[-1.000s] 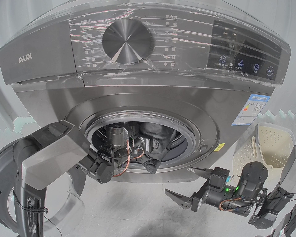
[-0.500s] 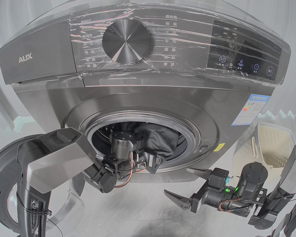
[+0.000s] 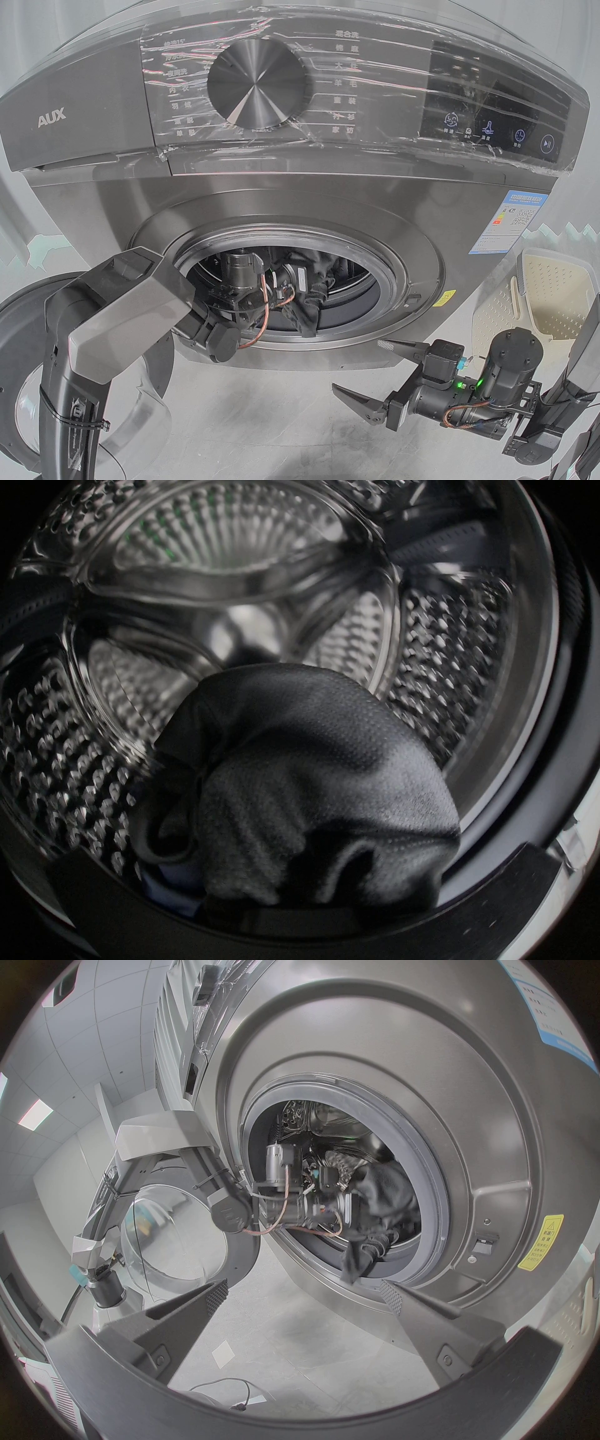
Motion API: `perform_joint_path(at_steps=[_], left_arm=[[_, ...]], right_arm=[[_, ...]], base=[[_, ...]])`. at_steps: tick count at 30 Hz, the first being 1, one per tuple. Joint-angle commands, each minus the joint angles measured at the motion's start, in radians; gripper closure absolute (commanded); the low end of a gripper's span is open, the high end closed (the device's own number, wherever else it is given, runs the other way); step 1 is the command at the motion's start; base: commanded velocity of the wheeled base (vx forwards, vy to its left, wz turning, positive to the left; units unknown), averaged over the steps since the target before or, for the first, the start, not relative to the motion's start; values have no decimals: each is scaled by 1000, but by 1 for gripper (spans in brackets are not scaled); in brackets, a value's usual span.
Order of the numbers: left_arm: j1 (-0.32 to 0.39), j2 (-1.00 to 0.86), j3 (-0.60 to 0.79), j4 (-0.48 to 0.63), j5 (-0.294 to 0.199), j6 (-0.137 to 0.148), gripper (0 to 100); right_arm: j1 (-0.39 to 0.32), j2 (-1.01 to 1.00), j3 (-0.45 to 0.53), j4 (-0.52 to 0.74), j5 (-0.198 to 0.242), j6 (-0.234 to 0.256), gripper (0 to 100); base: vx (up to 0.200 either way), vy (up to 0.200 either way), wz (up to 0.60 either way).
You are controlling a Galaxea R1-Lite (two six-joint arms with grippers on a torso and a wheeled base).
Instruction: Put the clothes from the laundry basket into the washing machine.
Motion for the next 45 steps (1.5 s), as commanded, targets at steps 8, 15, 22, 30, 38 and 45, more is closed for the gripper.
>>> perform_joint_path(at_steps=[8,15,22,30,38,45], left_arm=[[38,104,-206,-51,102,-21,100],[24,34,-76,-35,83,-23,0],[-3,-124,135,87,42,-21,0],[-31,-236,270,159,16,-9,0],[-42,-261,359,138,2,23,0],[-85,-268,394,100,-39,22,0]], right_arm=[[0,1,-1,-1,1,0,0],[1,0,1,-1,1,0,0],[1,1,-1,-1,1,0,0],[1,0,-1,-1,1,0,0],[1,0,-2,1,-1,0,0],[1,0,-2,-1,-1,0,0]], base=[[0,0,0],[0,0,0],[0,0,0],[0,0,0],[0,0,0],[0,0,0]])
